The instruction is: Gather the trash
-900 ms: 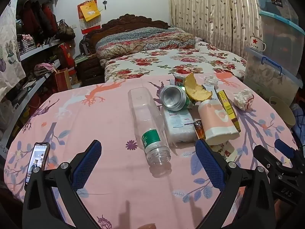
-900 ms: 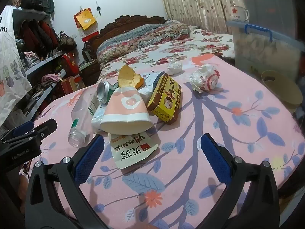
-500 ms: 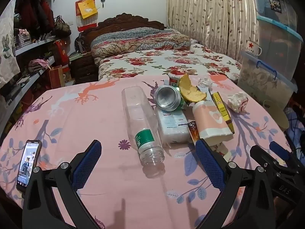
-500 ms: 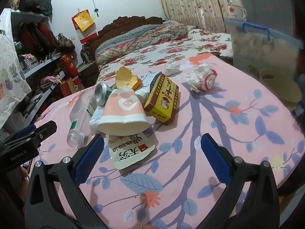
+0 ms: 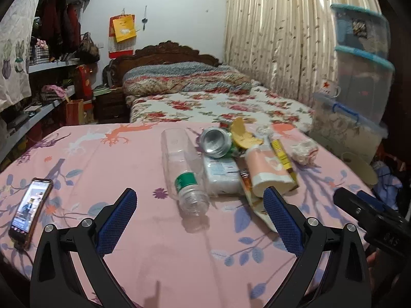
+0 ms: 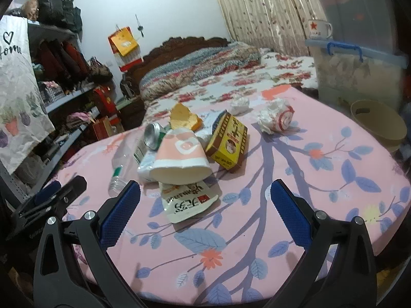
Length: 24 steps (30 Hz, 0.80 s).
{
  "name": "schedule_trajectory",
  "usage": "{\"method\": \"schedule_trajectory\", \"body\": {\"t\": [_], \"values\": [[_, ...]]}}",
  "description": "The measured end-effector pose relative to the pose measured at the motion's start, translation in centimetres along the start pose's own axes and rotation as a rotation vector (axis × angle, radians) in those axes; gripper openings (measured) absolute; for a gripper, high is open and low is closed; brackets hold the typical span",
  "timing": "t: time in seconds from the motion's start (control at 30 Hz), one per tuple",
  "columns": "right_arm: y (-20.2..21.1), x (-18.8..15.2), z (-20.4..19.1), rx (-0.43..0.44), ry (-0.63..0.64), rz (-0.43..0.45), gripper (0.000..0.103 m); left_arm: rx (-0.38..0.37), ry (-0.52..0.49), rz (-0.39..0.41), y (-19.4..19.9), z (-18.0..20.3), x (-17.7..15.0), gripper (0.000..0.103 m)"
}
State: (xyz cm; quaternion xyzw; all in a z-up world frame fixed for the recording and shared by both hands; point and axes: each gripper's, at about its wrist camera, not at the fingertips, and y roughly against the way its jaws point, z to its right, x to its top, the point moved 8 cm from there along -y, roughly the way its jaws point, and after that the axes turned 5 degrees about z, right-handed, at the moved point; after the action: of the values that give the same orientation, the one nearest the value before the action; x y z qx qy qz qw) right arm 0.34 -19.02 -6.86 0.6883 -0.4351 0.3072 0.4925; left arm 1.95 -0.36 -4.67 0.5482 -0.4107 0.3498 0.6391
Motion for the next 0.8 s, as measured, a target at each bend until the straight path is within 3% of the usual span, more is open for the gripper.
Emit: {"method": "schedule_trajectory", "body": {"t": [0.13,0.27,0.4,0.8], "values": [[0.2,-0.5,-1.0,0.056,0.019,-0.01,0.1,-0.092,0.006,-0.015,0.1,0.9,-0.3,0.094],[0.4,-0.2,-0.8,0.035,0.021,0.005,0.1,-0.045,-0.034,0.002,-0.4,0.8,0.5,0.094],[-0.1,-1.0,-0.8,0.029,0.016,-0.04,0.1,0.033,-0.041,0.025,-1.0,-0.5,1.9,0.094],[-0.1,0.1,0.8,-0.047,0.004,-0.005,0.1,0.023,-0.013,-0.039,-2.3,-2.3,1.7,0.094]]}}
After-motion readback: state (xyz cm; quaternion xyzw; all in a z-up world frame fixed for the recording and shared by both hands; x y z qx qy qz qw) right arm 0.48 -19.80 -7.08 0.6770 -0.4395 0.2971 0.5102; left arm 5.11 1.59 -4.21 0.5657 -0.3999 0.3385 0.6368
